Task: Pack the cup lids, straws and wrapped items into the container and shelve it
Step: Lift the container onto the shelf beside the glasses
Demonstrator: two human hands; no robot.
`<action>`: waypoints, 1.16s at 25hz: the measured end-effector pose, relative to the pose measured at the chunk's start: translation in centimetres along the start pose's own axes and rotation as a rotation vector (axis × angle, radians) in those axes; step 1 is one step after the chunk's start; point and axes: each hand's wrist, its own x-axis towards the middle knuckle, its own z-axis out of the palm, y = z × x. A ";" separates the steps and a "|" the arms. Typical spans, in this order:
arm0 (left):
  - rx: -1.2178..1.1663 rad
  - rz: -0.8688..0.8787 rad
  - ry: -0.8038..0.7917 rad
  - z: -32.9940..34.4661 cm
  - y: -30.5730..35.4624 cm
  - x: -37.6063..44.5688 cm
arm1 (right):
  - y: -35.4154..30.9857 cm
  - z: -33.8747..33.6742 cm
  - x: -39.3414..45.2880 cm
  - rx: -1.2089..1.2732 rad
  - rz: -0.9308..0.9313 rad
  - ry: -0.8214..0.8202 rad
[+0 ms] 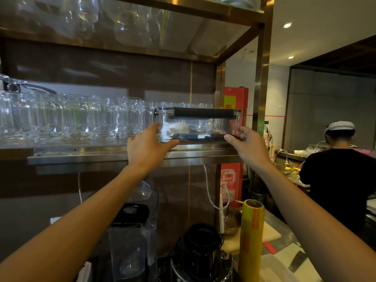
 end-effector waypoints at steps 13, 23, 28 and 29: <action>0.043 0.034 0.010 0.3 -0.8 -0.2 | 0.4 1.1 0.2 -0.146 -0.024 0.056; 0.016 0.060 0.027 0.4 -1.0 -0.3 | -0.1 1.3 0.0 -0.188 -0.003 0.054; -0.033 0.069 -0.002 0.2 -1.4 -0.4 | 0.3 1.4 0.2 -0.211 0.003 0.045; -0.029 0.076 0.000 0.1 -1.3 -0.4 | 0.1 1.4 0.1 -0.223 0.014 0.040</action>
